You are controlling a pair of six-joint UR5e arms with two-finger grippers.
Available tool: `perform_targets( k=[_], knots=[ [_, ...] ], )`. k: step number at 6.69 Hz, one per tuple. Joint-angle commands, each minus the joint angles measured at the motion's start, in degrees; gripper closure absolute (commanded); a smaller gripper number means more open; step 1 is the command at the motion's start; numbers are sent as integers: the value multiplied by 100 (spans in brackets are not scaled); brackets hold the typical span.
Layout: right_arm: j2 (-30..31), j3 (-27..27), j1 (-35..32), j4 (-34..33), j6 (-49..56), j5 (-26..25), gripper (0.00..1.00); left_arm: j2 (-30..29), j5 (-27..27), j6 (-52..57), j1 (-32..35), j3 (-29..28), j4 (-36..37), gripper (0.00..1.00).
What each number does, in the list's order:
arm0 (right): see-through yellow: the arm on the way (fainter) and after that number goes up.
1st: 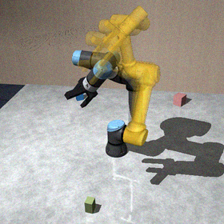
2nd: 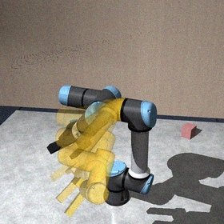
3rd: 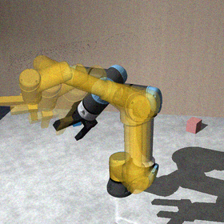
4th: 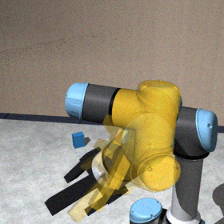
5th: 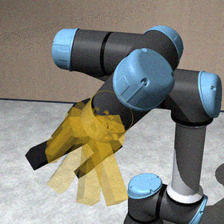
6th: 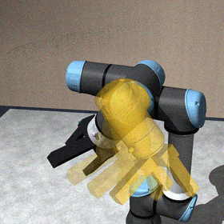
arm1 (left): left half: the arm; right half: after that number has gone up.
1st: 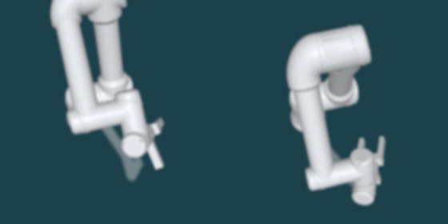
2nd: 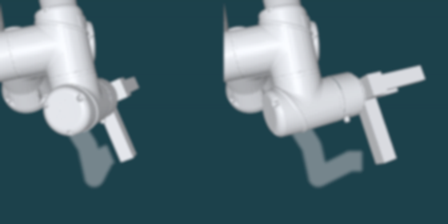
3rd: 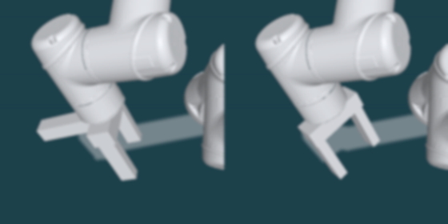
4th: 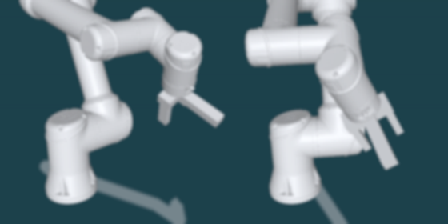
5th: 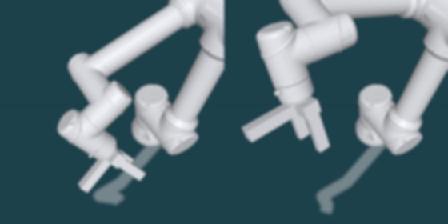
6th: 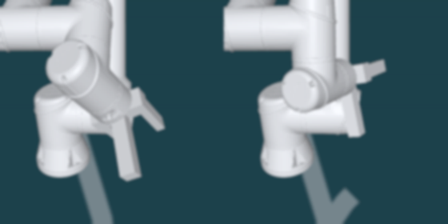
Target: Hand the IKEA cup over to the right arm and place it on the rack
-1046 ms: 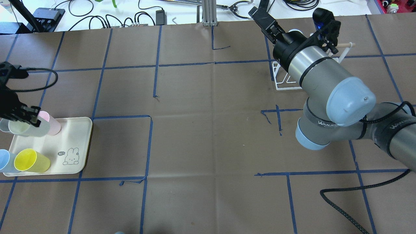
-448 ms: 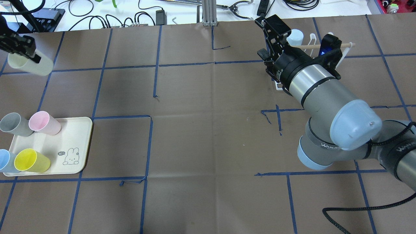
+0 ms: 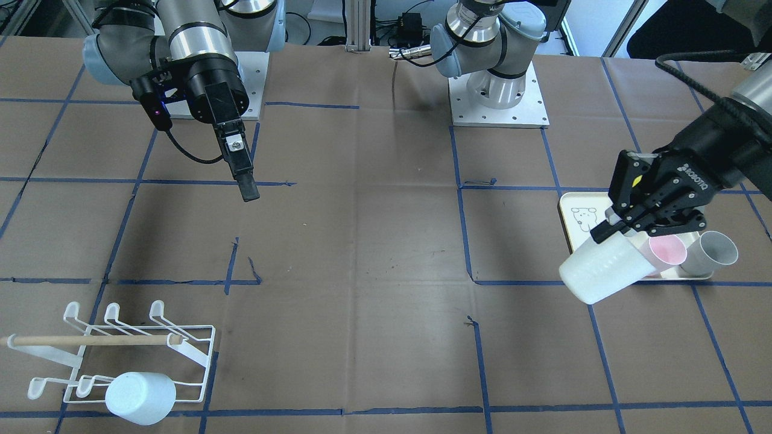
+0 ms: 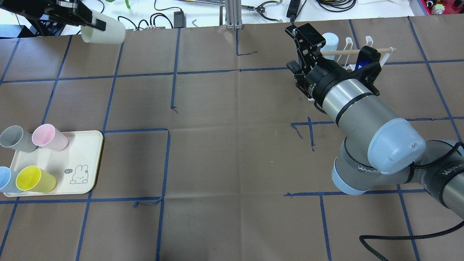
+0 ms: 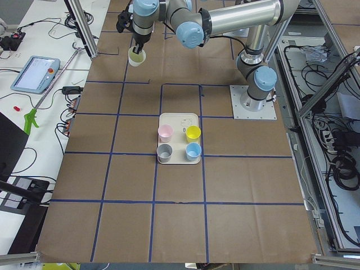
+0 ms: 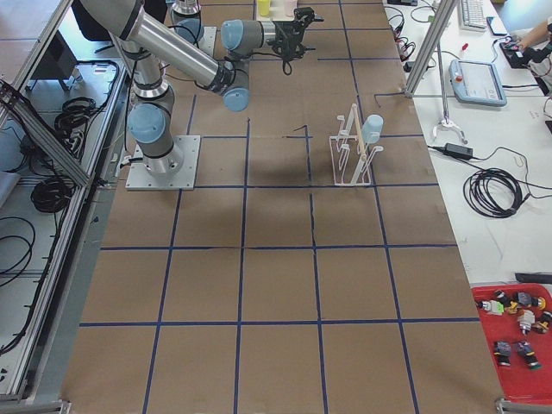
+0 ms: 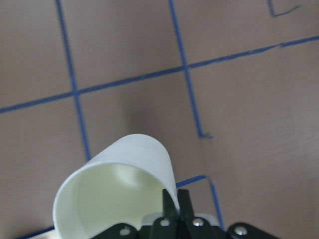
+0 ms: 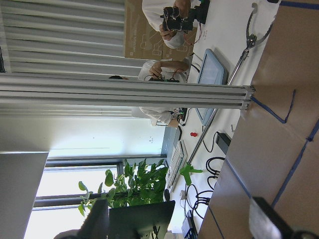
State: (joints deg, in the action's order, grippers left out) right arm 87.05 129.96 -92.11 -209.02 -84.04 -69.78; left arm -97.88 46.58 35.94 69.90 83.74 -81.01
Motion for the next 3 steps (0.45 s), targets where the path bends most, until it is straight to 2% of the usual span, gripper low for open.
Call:
perform_targets(
  k=[1,2,3],
  knots=[
    [-12,3,0,54,-795,-9,0,119,-1873,53,42,727,1003,100],
    [5,3,0,72,-763,-9,0,137,-2263,114,294,1236,1869,99],
    [-12,20,0,89,-737,-1,0,120,-2415,28,618,1737,2905,97]
  ],
)
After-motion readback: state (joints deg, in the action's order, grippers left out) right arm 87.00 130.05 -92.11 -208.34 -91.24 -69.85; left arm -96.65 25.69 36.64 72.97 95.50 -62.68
